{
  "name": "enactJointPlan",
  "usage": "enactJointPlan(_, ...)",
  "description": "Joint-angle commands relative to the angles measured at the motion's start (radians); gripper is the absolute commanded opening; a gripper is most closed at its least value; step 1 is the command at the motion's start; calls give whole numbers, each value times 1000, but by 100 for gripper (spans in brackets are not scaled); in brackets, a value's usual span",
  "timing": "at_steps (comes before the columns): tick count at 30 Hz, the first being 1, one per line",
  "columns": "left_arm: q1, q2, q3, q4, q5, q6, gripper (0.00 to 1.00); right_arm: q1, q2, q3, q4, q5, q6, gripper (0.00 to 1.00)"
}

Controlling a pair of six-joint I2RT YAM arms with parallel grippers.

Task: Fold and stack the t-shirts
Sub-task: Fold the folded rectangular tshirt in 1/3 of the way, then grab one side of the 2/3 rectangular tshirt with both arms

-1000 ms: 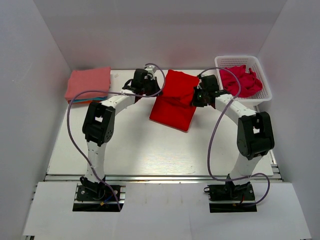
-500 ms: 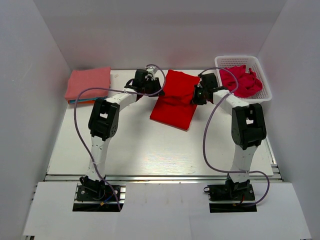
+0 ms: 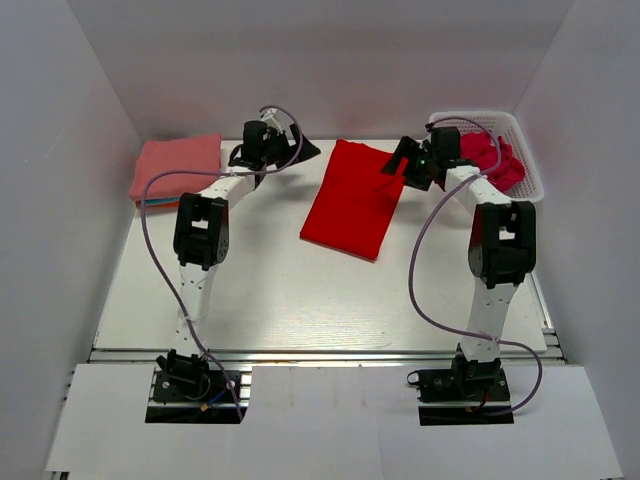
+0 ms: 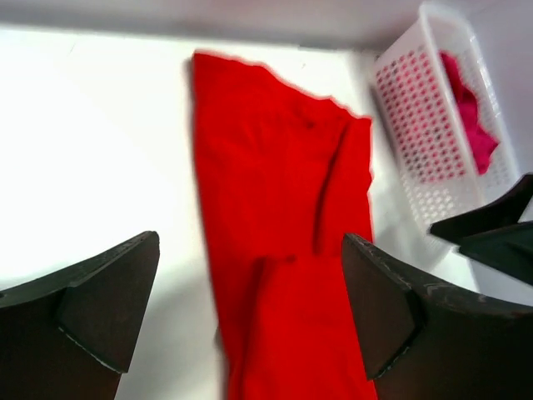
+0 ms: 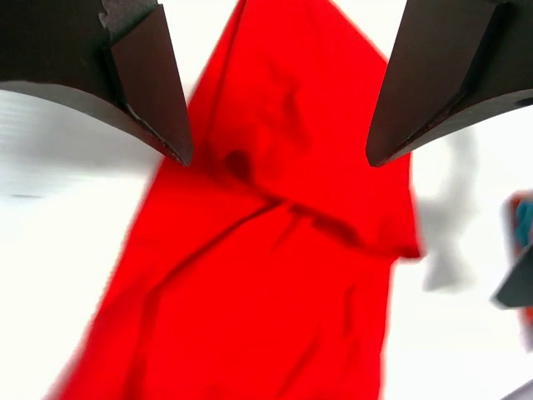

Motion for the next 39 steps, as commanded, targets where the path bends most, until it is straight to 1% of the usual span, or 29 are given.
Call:
enactJointPlan(1, -15, -168, -119, 16, 53, 60, 100, 27, -105, -70, 41, -142, -69, 90)
enactJointPlan(2, -15, -196, -183, -1, 53, 89, 100, 30, -114, -84, 38, -168, -94, 90)
enactJointPlan(3, -27, -222, -208, -26, 53, 123, 100, 38, -123, -98, 35, -171, -97, 90)
enactJointPlan(4, -37, -245, -229, -62, 53, 200, 100, 41, -161, -113, 31, -171, -114, 90)
enactJointPlan(5, -37, -290, -263, -158, 9, 239, 100, 47, -172, -161, 18, -159, -119, 90)
enactJointPlan(7, -61, -337, -314, -231, -30, 296, 100, 58, -231, -219, 7, -136, -126, 90)
enactJointPlan(8, -61, -389, -388, -263, -30, 322, 100, 70, -257, -268, -5, -119, -126, 90)
enactJointPlan(10, -70, -448, -479, -264, -39, 341, 100, 72, -301, -342, -18, -124, -131, 90)
enactJointPlan(11, -71, -475, -563, -277, -69, 357, 100, 81, -314, -394, -21, -127, -122, 90)
enactJointPlan(12, -71, -500, -604, -286, -86, 358, 100, 89, -339, -447, -16, -132, -122, 90)
enactJointPlan(13, -81, -543, -675, -287, -112, 368, 100, 89, -363, -472, -12, -135, -114, 90)
enactJointPlan(14, -81, -558, -709, -287, -113, 368, 100, 105, -372, -544, -2, -159, -99, 90)
enactJointPlan(16, -92, -580, -786, -276, -100, 368, 100, 119, -386, -583, 19, -171, -84, 90)
enactJointPlan(17, -103, -580, -803, -264, -88, 359, 100, 124, -386, -621, 27, -190, -74, 90)
enactJointPlan(19, -103, -571, -816, -264, -88, 341, 100, 133, -374, -641, 34, -205, -73, 90)
enactJointPlan(23, -112, -551, -825, -236, -107, 330, 88, 150, -331, -664, 65, -207, -62, 90)
enactJointPlan(25, -112, -533, -825, -211, -107, 321, 88, 152, -318, -675, 88, -202, -42, 90)
enactJointPlan(26, -112, -533, -825, -211, -107, 321, 85, 152, -306, -678, 99, -202, -41, 89)
enactJointPlan(27, -112, -519, -825, -211, -107, 321, 85, 158, -303, -677, 96, -199, -31, 89)
enactJointPlan(28, -112, -505, -816, -211, -107, 321, 80, 159, -300, -680, 105, -184, -25, 87)
enactJointPlan(29, -112, -496, -816, -211, -107, 321, 78, 159, -294, -683, 108, -178, -27, 87)
enactJointPlan(30, -121, -496, -816, -201, -107, 321, 74, 161, -288, -690, 120, -178, -19, 85)
enactJointPlan(32, -121, -471, -805, -201, -87, 321, 70, 161, -277, -683, 113, -181, -17, 81)
enactJointPlan(33, -121, -459, -805, -192, -87, 321, 63, 161, -269, -681, 114, -182, -16, 77)
enactJointPlan(34, -130, -450, -805, -191, -77, 321, 61, 159, -263, -684, 119, -181, -17, 74)
enactJointPlan(37, -130, -441, -805, -191, -68, 321, 47, 162, -240, -677, 122, -191, -14, 56)
enactJointPlan(38, -139, -440, -805, -191, -68, 321, 43, 164, -240, -680, 122, -191, -16, 47)
enactJointPlan(39, -140, -440, -817, -191, -68, 312, 40, 167, -243, -687, 126, -191, -13, 41)
